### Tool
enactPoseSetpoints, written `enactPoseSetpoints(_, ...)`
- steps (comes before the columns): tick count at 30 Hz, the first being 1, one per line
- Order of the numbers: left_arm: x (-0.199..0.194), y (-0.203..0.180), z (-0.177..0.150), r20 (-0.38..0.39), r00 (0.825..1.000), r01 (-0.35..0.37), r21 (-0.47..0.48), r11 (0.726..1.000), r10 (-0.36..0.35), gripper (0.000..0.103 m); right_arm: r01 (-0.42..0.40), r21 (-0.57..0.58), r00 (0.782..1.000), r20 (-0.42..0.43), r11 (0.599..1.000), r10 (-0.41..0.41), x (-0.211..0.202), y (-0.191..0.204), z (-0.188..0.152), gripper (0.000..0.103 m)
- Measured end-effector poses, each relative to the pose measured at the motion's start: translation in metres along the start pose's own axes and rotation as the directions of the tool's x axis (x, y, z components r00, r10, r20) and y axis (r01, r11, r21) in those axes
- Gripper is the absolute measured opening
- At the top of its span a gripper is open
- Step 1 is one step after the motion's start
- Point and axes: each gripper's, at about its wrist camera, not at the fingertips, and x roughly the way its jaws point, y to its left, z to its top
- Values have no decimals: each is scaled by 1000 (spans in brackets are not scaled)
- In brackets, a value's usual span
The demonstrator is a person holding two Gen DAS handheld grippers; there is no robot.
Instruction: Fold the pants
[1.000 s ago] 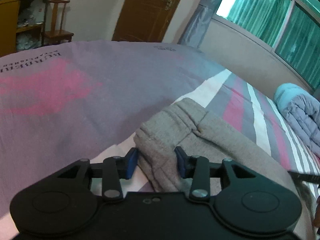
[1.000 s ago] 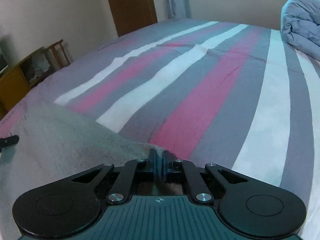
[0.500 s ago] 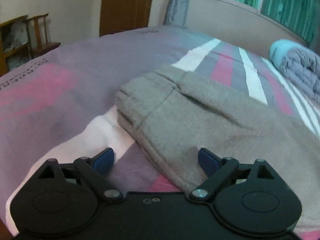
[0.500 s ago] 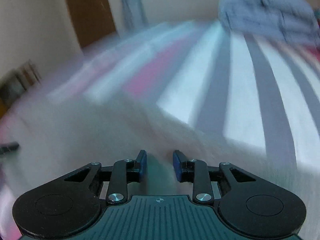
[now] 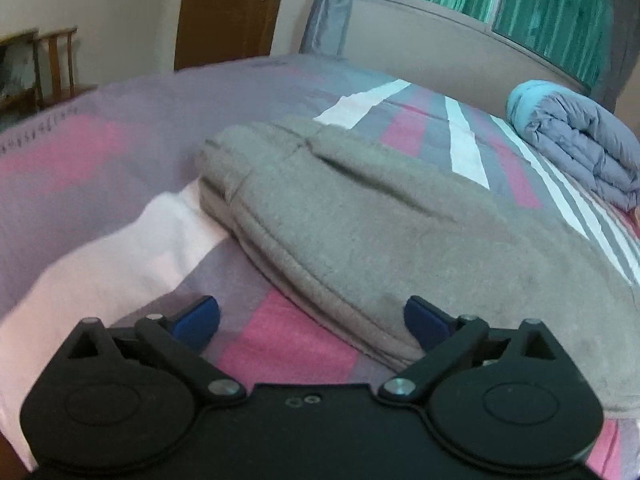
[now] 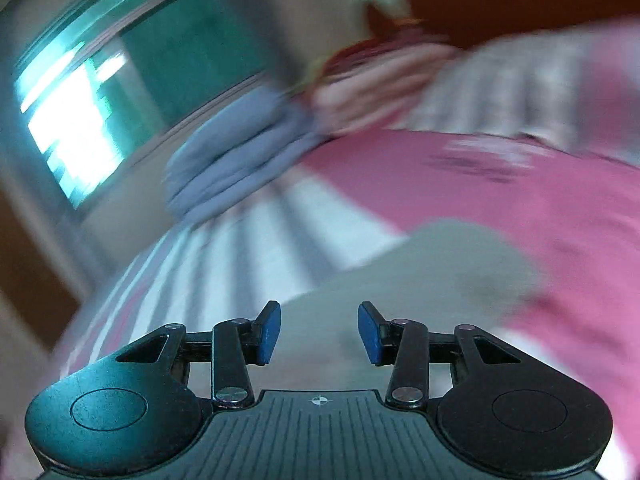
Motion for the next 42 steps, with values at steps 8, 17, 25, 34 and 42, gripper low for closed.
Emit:
enactPoseSetpoints(8, -2, 0, 5, -21, 1000, -7, -2, 1000, 7, 95, 19, 282, 1000, -10, 959, -17, -31, -77, 26, 43)
enactPoseSetpoints(17, 1, 1, 0, -17, 1000, 1, 6, 1000, -1, 97, 34, 326, 999, -17, 945, -30, -6, -99, 30, 42)
enactPoseSetpoints(25, 2, 1, -1, -16, 1000, 6, 6, 1000, -5, 97, 18, 218, 999, -38, 976, -10, 12, -86, 42, 8)
enactPoseSetpoints(34, 1, 3, -2, -15, 1000, 11, 2, 1000, -11, 97, -179, 101, 973, 164, 979, 161, -13, -64, 61, 6)
enactPoseSetpoints(42, 1, 2, -2, -16, 1000, 10, 6, 1000, -10, 97, -64, 387, 998, 29, 920, 57, 4, -124, 4, 7)
